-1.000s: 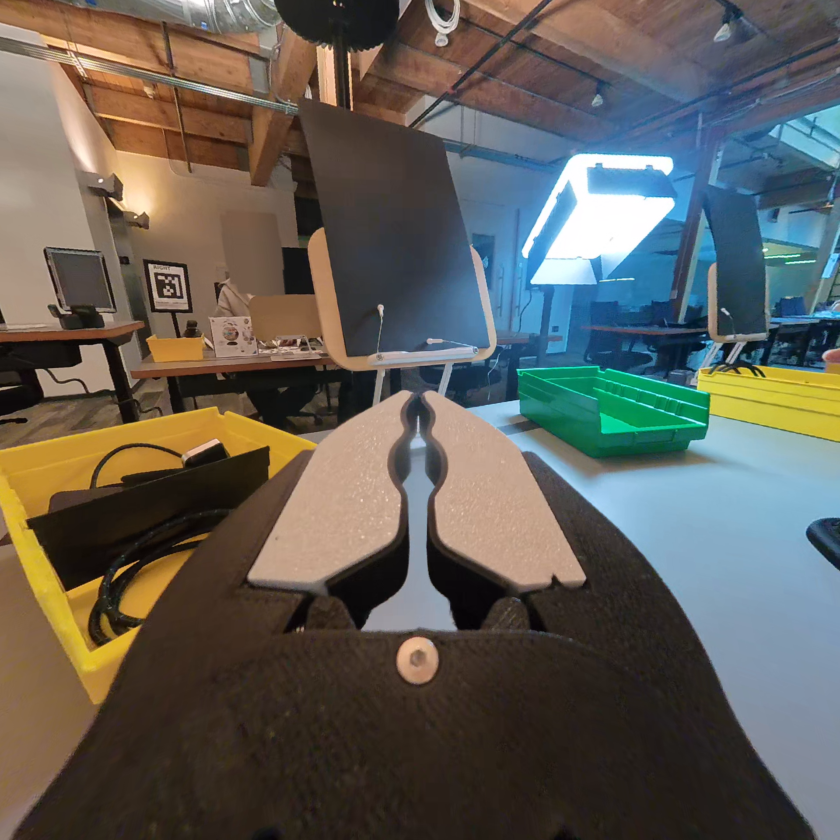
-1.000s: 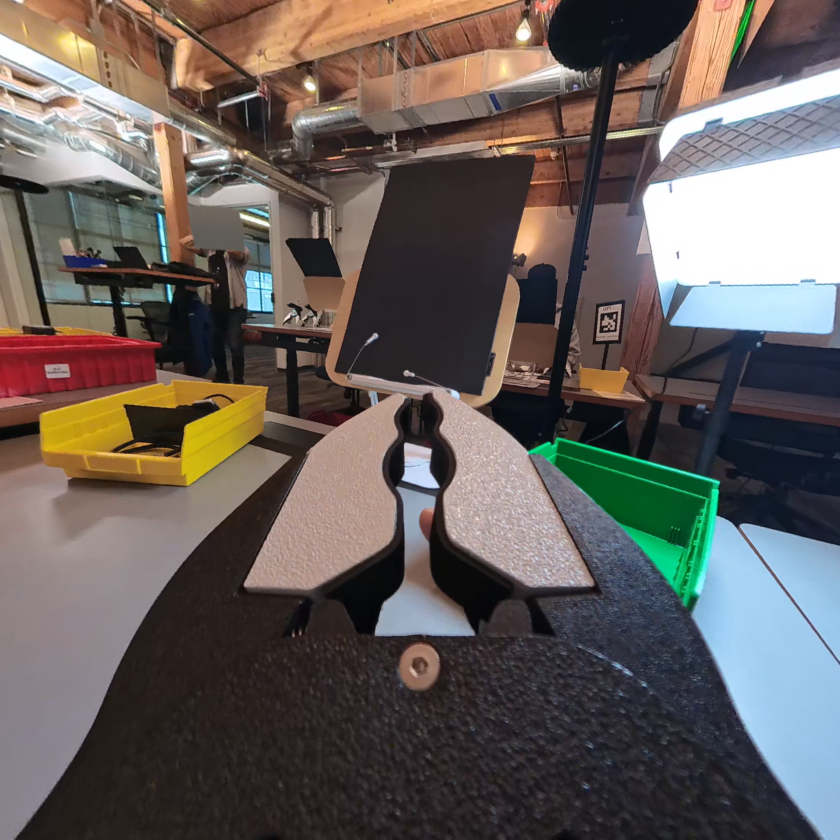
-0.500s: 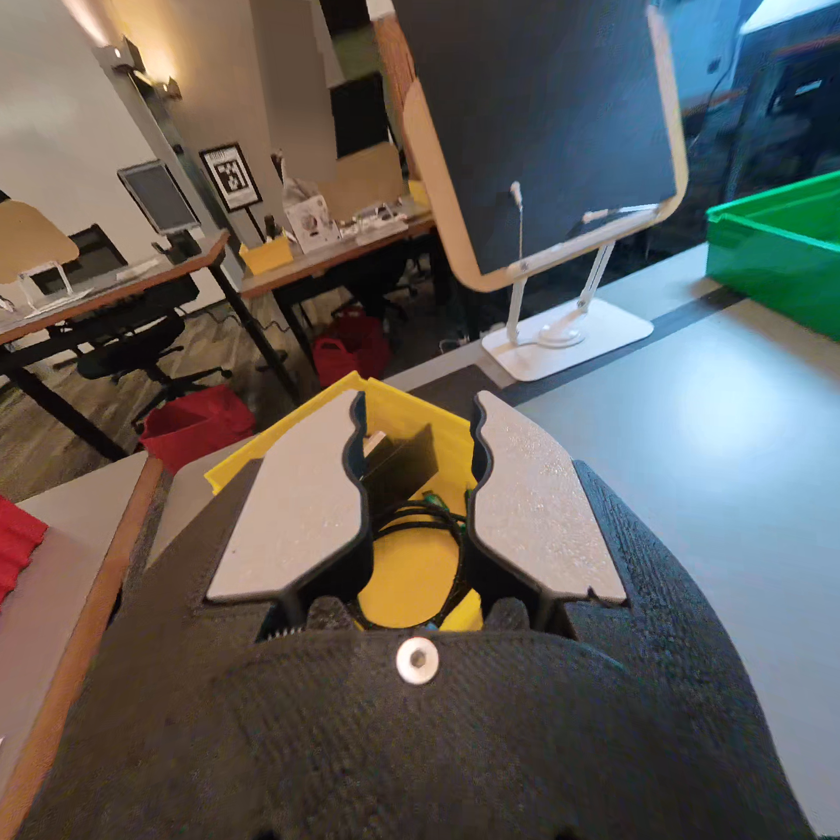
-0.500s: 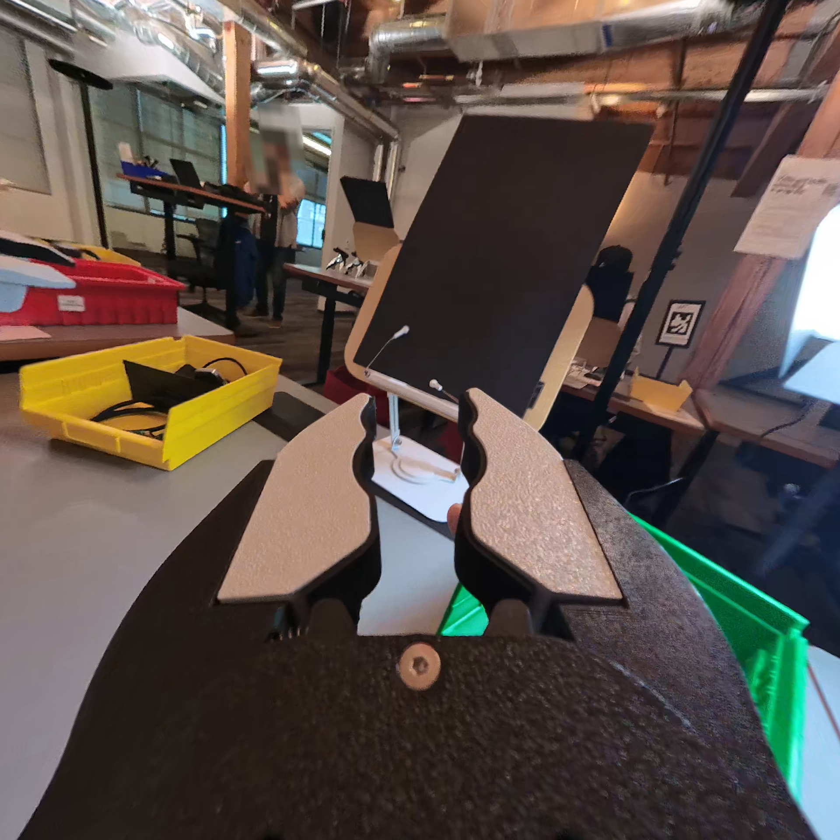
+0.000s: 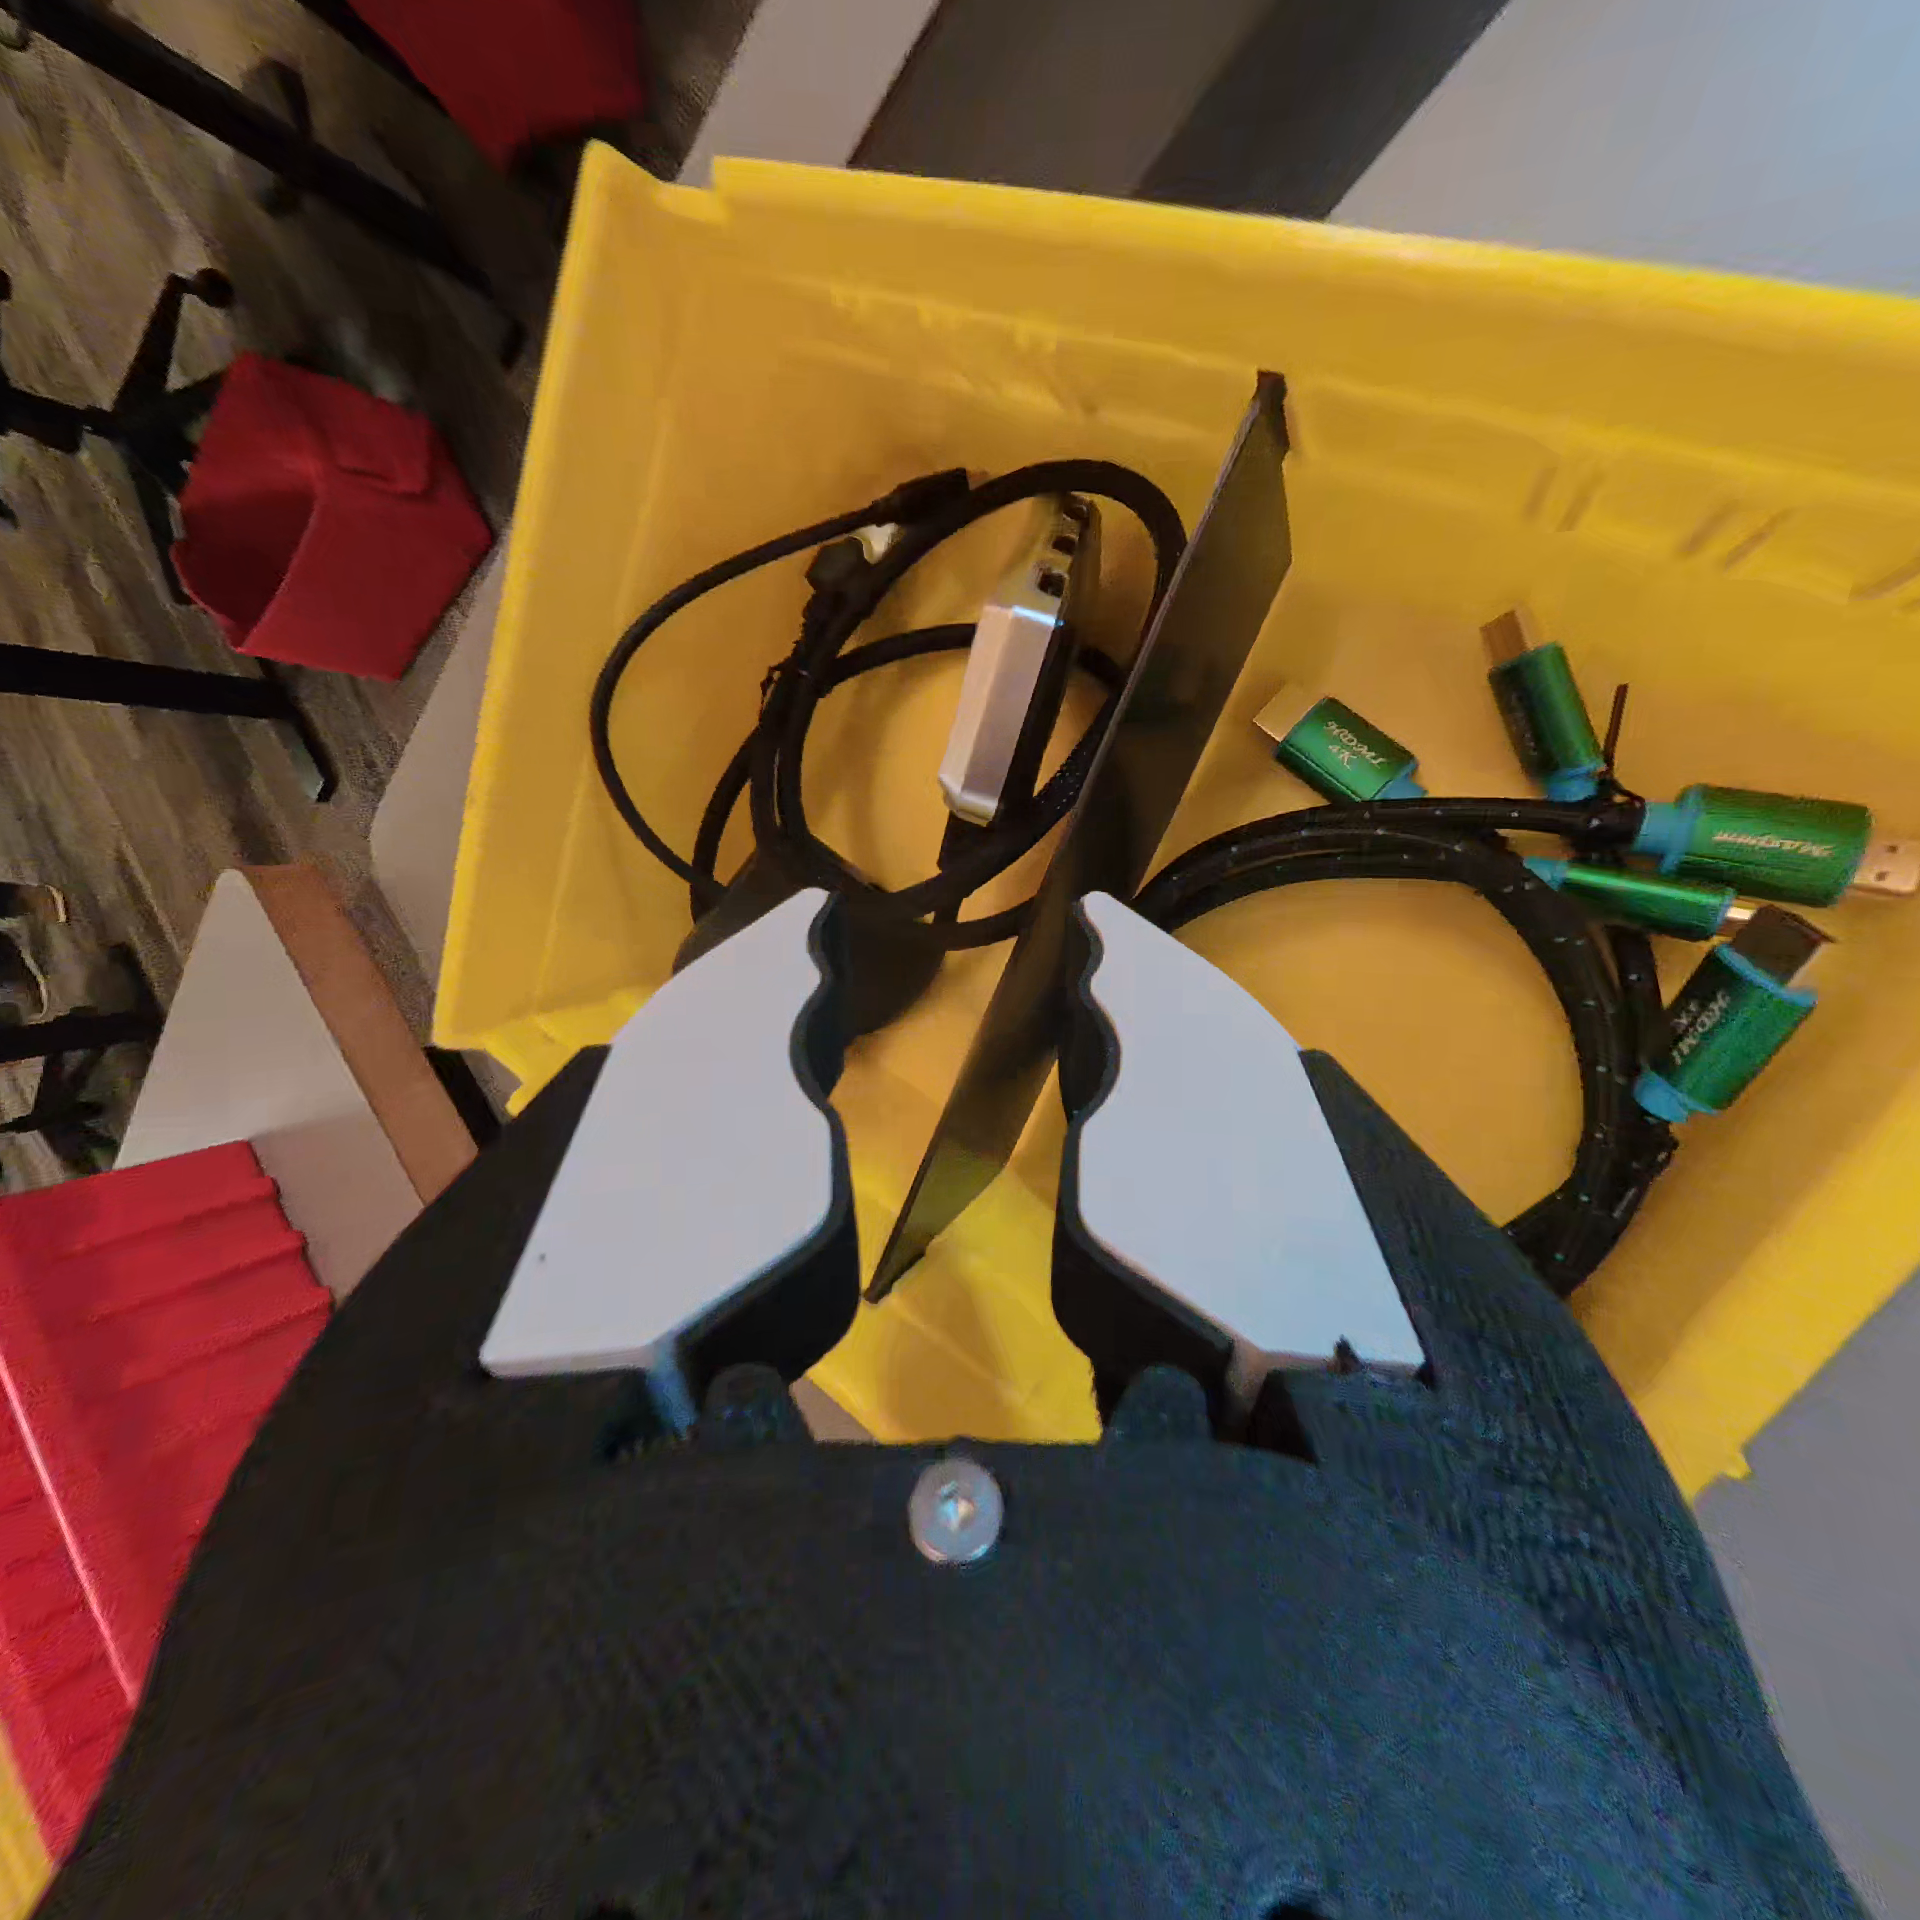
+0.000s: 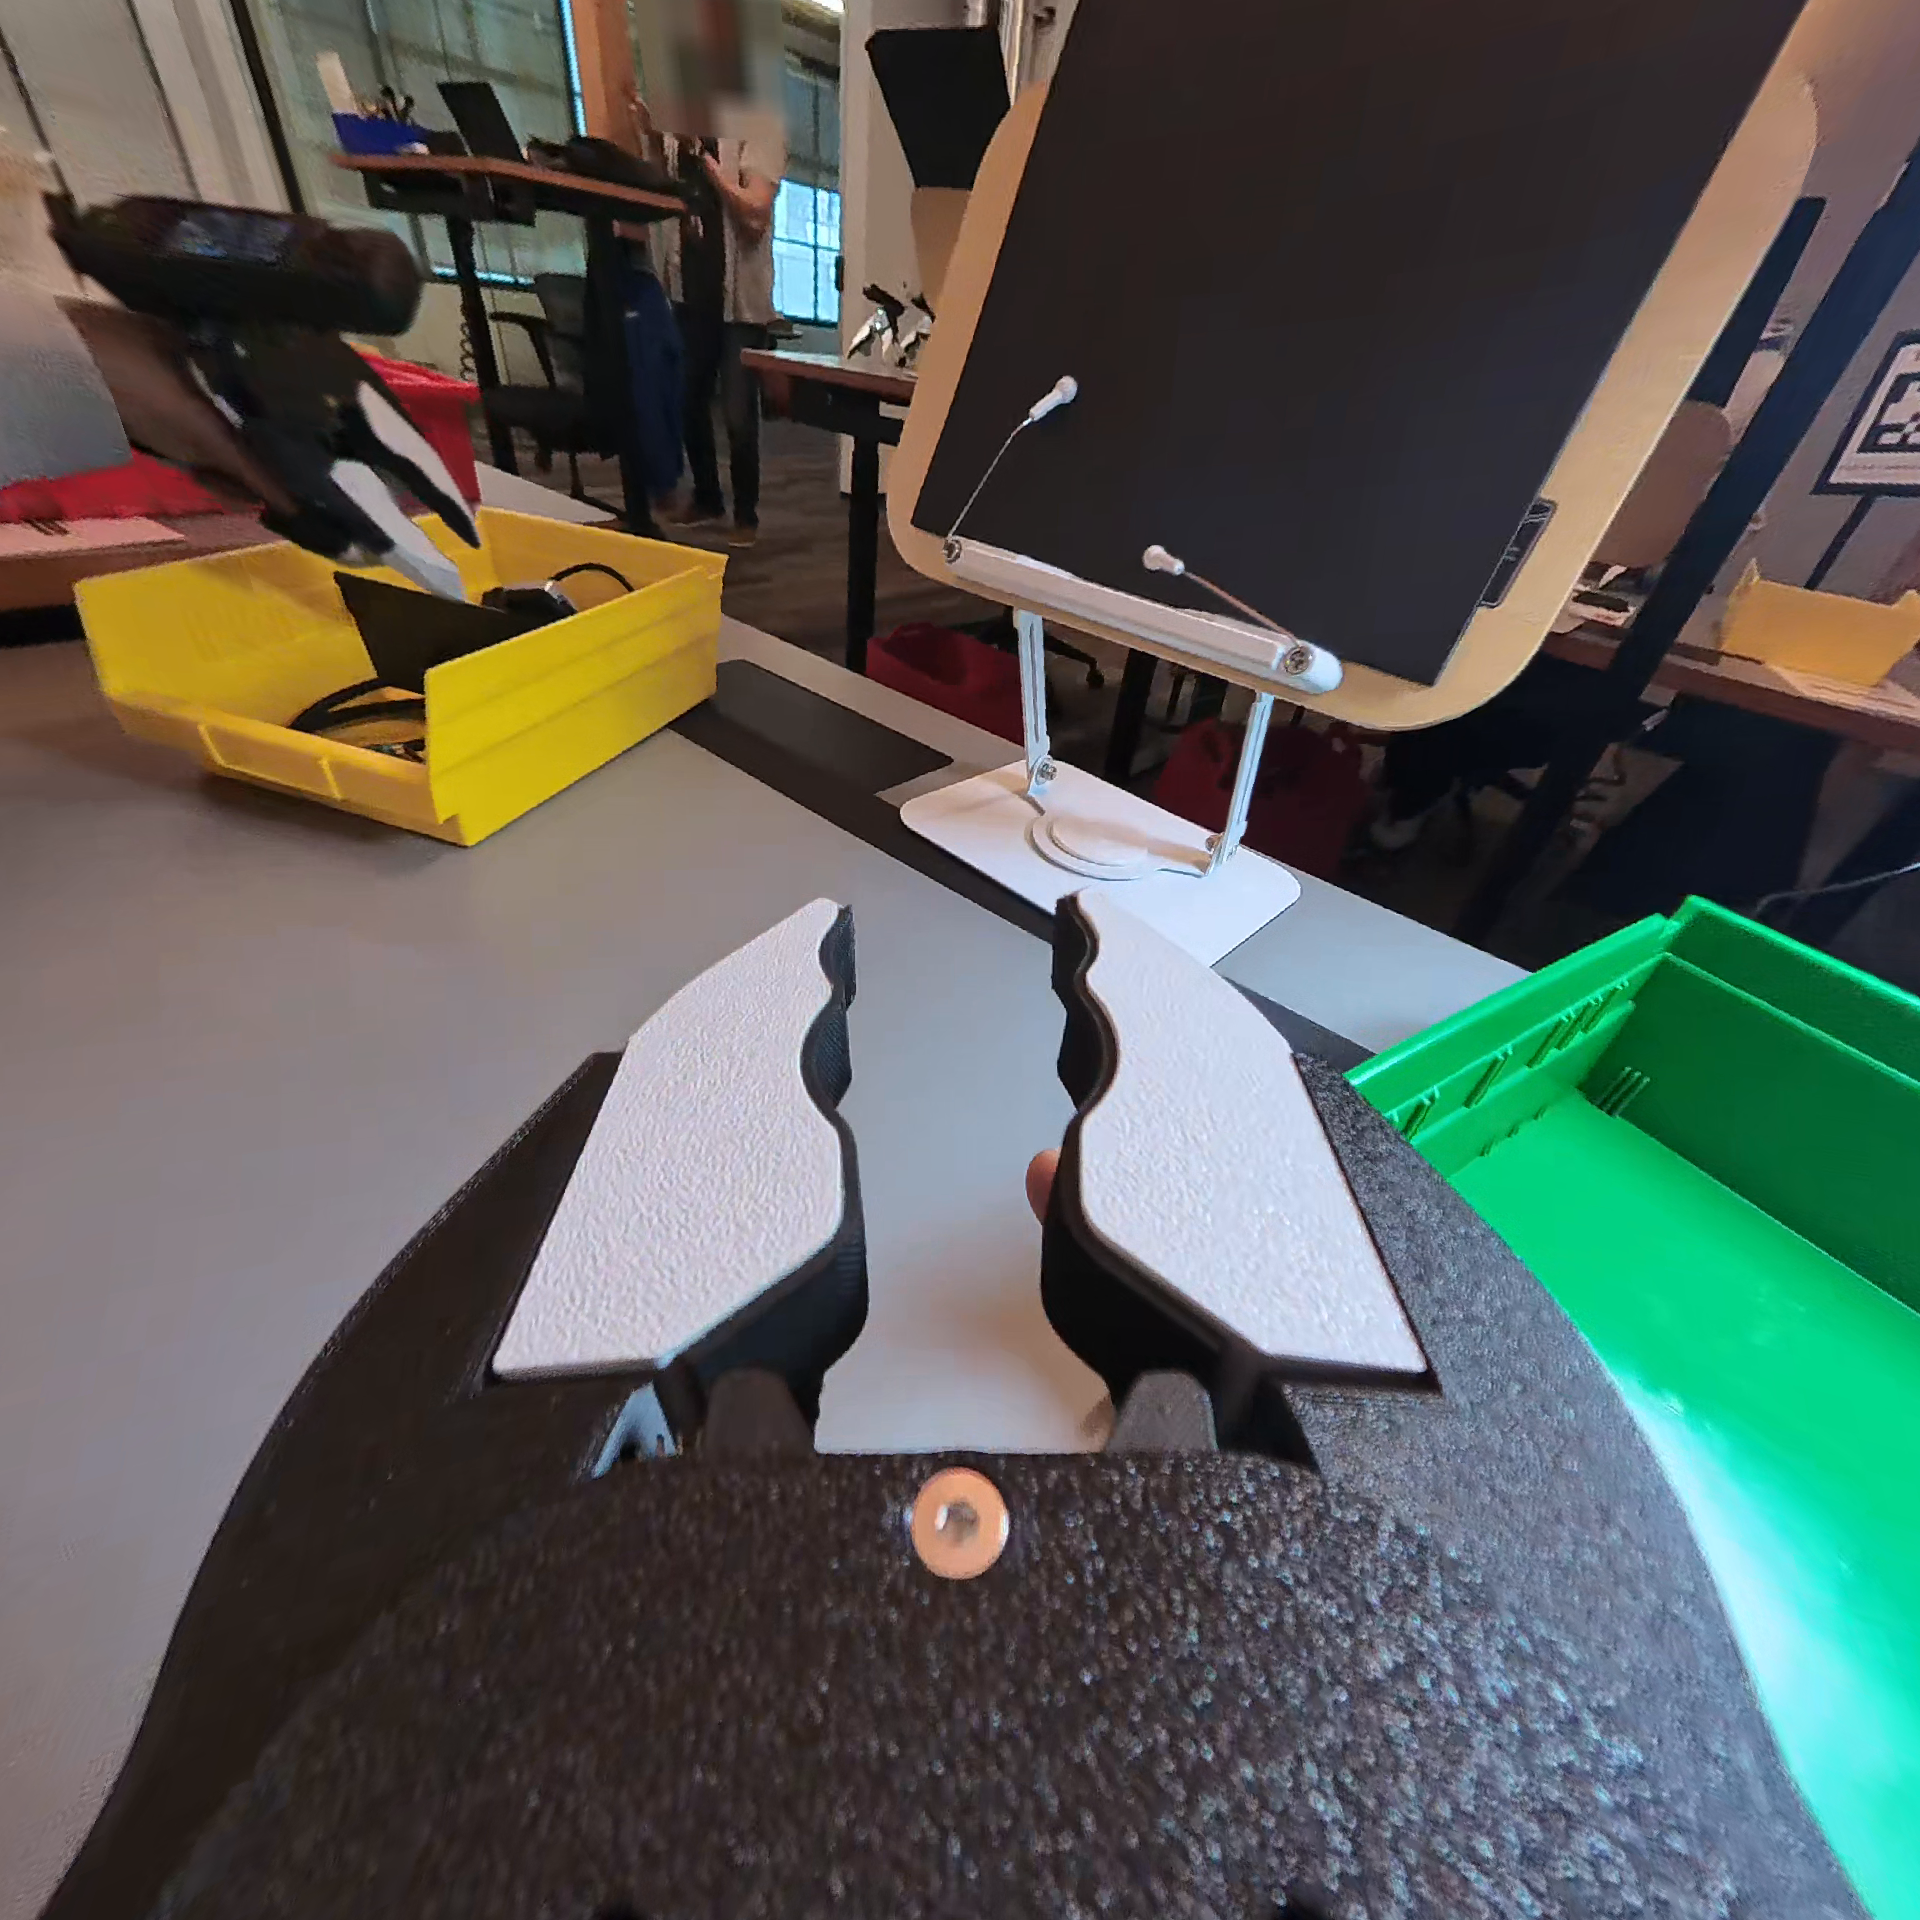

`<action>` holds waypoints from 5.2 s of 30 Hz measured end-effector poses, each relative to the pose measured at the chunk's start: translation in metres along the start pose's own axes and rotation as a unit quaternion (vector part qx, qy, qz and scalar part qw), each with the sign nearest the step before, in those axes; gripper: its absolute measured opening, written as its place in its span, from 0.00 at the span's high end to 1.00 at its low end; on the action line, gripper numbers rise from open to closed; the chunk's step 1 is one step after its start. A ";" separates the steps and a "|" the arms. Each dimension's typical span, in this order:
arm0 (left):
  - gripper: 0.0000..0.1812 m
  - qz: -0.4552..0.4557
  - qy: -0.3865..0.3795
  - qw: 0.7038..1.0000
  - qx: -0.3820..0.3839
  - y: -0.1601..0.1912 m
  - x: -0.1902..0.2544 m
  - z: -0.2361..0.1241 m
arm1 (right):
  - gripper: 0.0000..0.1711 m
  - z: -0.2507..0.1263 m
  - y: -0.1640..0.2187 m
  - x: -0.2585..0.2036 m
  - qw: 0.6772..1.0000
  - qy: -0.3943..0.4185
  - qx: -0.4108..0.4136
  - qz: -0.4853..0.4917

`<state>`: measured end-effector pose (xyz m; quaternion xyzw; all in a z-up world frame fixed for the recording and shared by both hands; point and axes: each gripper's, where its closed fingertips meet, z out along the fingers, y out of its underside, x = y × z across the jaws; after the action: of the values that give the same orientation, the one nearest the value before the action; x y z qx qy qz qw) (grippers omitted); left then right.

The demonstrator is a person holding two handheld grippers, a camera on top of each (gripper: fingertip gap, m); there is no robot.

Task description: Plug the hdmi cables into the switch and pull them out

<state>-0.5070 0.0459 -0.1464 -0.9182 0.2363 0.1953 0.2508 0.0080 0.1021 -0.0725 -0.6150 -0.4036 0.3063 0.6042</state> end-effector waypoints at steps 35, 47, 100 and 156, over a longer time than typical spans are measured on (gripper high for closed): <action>0.82 0.154 0.110 0.981 -0.033 -0.033 0.009 0.028 | 0.79 0.011 0.037 -0.038 0.994 -0.076 -0.075 -0.035; 0.99 0.174 0.036 0.984 -0.002 -0.042 0.003 0.049 | 0.80 0.006 0.035 -0.039 0.994 -0.078 -0.070 -0.044; 0.96 0.277 -0.022 0.959 0.058 -0.087 -0.054 -0.117 | 0.82 0.015 0.048 -0.044 0.990 -0.113 -0.085 0.000; 0.85 -0.047 0.062 0.987 -0.143 0.047 -0.089 0.075 | 0.84 0.019 0.075 -0.051 0.982 -0.143 -0.117 0.032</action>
<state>-0.6218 0.0819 -0.1815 -0.9650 0.1775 0.1582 0.1105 -0.0239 0.0719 -0.1542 -0.6439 -0.4990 0.3606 0.4543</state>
